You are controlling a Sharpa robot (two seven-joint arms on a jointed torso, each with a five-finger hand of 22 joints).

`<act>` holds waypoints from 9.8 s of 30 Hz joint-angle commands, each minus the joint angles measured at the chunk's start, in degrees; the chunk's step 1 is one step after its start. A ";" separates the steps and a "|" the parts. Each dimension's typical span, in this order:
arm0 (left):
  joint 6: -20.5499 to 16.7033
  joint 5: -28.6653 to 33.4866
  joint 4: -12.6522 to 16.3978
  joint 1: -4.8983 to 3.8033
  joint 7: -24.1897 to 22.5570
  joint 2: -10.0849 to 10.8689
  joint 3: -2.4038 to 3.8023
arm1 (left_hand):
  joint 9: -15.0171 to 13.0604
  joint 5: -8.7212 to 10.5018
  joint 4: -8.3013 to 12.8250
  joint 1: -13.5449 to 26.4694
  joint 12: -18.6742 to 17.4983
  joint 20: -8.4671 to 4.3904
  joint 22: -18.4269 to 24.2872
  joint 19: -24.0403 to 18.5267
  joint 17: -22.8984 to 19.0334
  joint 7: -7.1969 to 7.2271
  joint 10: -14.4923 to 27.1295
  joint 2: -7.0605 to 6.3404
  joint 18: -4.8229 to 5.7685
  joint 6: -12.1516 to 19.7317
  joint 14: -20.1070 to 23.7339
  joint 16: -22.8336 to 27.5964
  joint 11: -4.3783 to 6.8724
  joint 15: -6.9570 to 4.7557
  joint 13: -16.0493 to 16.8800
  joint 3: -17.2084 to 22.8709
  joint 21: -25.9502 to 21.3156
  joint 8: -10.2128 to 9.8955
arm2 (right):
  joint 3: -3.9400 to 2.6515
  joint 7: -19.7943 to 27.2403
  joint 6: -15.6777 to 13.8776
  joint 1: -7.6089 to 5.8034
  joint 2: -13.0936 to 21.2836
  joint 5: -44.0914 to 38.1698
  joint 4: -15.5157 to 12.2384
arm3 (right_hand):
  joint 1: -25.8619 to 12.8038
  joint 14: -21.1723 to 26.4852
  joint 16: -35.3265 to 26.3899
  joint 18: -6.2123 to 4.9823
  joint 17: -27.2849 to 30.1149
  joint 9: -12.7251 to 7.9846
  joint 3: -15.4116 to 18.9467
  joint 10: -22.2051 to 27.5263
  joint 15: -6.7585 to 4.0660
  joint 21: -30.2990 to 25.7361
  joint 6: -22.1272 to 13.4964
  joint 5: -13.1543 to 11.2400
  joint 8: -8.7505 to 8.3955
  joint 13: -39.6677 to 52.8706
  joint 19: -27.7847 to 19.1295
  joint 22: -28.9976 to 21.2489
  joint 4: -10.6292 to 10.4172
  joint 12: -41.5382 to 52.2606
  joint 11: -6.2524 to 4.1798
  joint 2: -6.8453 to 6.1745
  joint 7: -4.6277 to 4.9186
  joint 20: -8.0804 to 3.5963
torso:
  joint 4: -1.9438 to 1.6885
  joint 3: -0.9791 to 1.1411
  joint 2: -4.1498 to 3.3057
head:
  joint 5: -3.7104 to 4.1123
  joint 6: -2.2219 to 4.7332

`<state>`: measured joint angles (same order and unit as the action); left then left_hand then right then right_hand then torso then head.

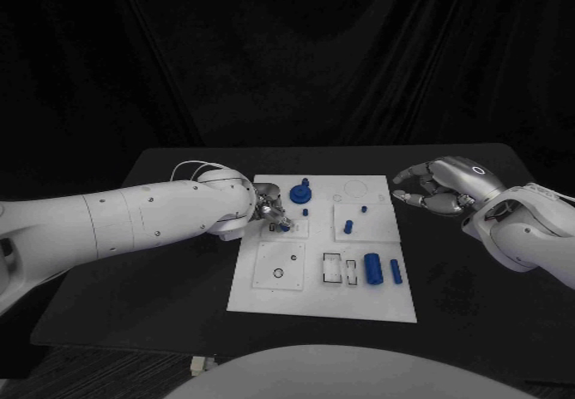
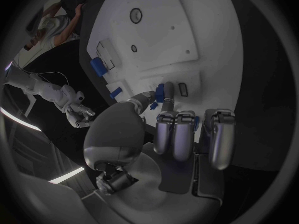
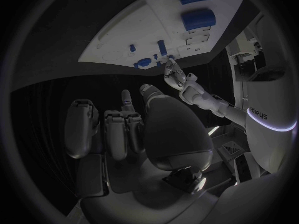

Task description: Assemble the parts on the task board

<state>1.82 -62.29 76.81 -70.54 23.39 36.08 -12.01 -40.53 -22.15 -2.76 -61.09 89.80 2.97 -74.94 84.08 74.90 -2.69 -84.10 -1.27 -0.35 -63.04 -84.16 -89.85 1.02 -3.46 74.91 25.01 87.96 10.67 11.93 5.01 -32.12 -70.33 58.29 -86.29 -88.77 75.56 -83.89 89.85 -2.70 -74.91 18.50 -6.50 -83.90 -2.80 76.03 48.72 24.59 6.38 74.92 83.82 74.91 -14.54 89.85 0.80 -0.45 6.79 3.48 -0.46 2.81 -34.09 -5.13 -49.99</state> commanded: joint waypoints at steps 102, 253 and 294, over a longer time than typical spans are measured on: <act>-6.82 0.36 1.82 2.54 -2.84 2.04 -0.18 | -1.29 -0.21 -0.03 -0.34 0.20 -0.14 -12.51 3.06 15.10 -0.08 -5.90 0.09 -0.72 0.90 -5.84 -0.15 0.01 -0.19 15.09 1.12 -0.80 0.16 | -0.04 -2.09 2.08 0.58 -0.02 -0.12 0.46 | 1.26 -5.93 -0.40 -0.90 -14.60 -0.29 -1.07 -6.10 0.25 -1.21 0.19 0.55 -0.40 15.08 -0.70 10.24 0.32 0.15 0.35 -0.04 -0.09 0.25 | 0.00 0.04 0.02 | -0.81 -0.01; 18.25 13.35 -7.71 -6.40 1.72 -2.87 -0.09 | 3.47 9.43 -12.55 -6.50 0.20 1.80 -13.68 3.63 15.10 -2.94 -5.90 8.79 -0.69 5.82 -5.84 -0.15 -2.54 1.97 15.09 -31.59 -1.70 -7.11 | -0.05 -2.35 1.92 1.12 0.38 -0.12 -0.31 | 1.23 -5.68 -1.17 -1.22 -13.91 -0.60 -1.55 -6.10 0.29 -2.89 0.37 0.52 -0.44 15.08 -1.38 9.72 0.27 0.15 0.41 -0.20 -0.02 0.29 | 0.07 -0.05 -0.10 | 0.24 -0.01; 22.44 13.49 -16.14 -5.60 6.29 -10.10 -0.09 | 5.53 8.89 -10.45 -8.19 0.20 0.68 -13.60 3.55 15.10 -0.93 -5.90 8.80 -0.75 -0.37 -5.84 -0.15 -0.86 0.63 15.09 -29.54 -1.92 -4.72 | -0.05 -2.66 2.57 1.13 0.12 -0.12 -0.35 | 1.28 -5.62 -1.35 -1.27 -13.75 -0.61 -1.64 -6.10 0.27 -3.11 0.51 0.56 -0.38 15.08 -1.44 9.66 0.29 0.15 0.38 -0.20 -0.06 0.27 | 0.05 0.05 -0.01 | -0.05 -0.01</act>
<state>22.41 -49.33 60.82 -76.28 29.36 26.18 -12.15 -34.91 -13.15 -13.57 -68.72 89.80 4.08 -74.91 83.97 74.90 -3.69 -83.93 7.69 -0.81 -63.27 -84.15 -89.85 -0.22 -2.46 74.92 -4.62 86.40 5.77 11.93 3.40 -29.51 -69.31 58.34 -86.28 -88.97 76.47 -83.89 88.74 -3.58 -74.90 17.98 -7.76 -83.90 -2.80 72.99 48.72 24.81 6.17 74.91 82.60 74.95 -14.23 89.85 0.80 -0.46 6.79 3.89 -0.42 2.87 -34.11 -5.21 -49.99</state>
